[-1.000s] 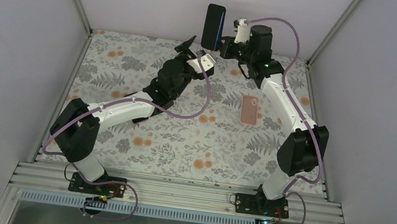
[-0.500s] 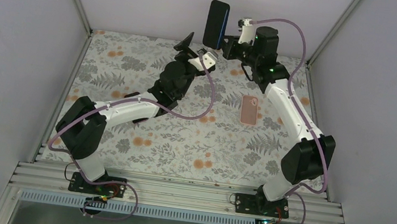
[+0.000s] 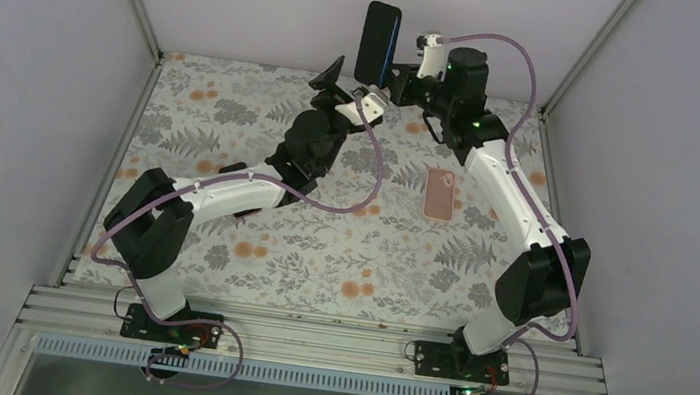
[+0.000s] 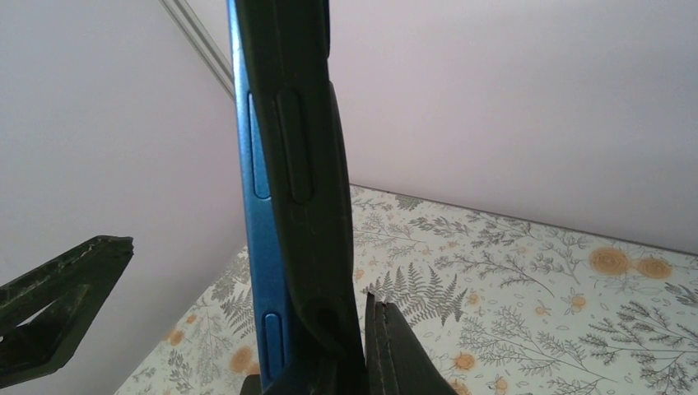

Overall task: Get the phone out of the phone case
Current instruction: Remove the phone case from the phone.

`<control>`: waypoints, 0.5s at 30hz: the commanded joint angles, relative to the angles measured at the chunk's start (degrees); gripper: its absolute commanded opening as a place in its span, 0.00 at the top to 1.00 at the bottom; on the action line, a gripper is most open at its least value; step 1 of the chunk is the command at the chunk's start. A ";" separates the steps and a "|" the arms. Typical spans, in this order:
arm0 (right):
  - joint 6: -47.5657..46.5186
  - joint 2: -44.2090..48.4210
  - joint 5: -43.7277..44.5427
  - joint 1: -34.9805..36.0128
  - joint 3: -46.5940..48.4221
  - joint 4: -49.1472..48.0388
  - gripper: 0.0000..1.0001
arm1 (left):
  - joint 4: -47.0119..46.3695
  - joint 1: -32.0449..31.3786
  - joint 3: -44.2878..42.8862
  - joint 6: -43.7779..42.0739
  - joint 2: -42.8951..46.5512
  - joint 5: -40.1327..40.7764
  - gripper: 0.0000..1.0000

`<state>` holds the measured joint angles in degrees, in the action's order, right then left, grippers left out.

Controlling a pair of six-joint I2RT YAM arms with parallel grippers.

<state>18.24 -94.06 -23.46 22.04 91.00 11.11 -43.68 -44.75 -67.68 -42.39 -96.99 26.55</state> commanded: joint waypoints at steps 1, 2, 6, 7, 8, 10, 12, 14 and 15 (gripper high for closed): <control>0.04 2.04 -1.38 0.61 -0.83 -5.08 0.97 | -5.20 -0.29 -1.92 -1.28 -0.99 2.44 0.00; 0.04 2.05 -1.41 0.63 -1.01 -5.25 0.97 | -5.97 -0.39 -2.06 -1.74 -1.15 2.84 0.00; 0.04 1.57 -1.83 0.80 -0.88 -5.04 0.97 | -10.03 -0.82 -3.58 -5.55 -3.11 5.17 0.00; 0.06 1.48 -2.01 0.93 -0.83 -5.05 0.97 | -11.66 -1.08 -3.95 -6.87 -3.86 5.89 0.00; -0.01 1.43 -2.04 0.98 -0.78 -4.97 0.96 | -12.85 -1.16 -4.33 -8.05 -4.53 6.58 0.00; -0.25 1.63 -2.10 1.04 -0.97 -4.84 0.97 | -15.02 -1.09 -5.41 -9.71 -5.70 8.10 0.00; -0.58 1.96 -2.43 1.03 -1.36 -4.59 0.97 | -15.96 -1.04 -6.47 -10.45 -6.60 9.47 0.00; -0.97 2.35 -3.40 1.03 -2.04 -4.46 0.97 | -17.87 -1.17 -6.54 -11.22 -7.05 9.58 0.00; -1.21 2.46 -4.17 1.08 -2.20 -4.20 0.97 | -18.31 -1.33 -6.52 -11.46 -7.31 9.58 0.02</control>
<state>17.85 -94.06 -21.69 21.89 90.04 7.92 -54.06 -46.37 -71.40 -51.22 -103.42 33.15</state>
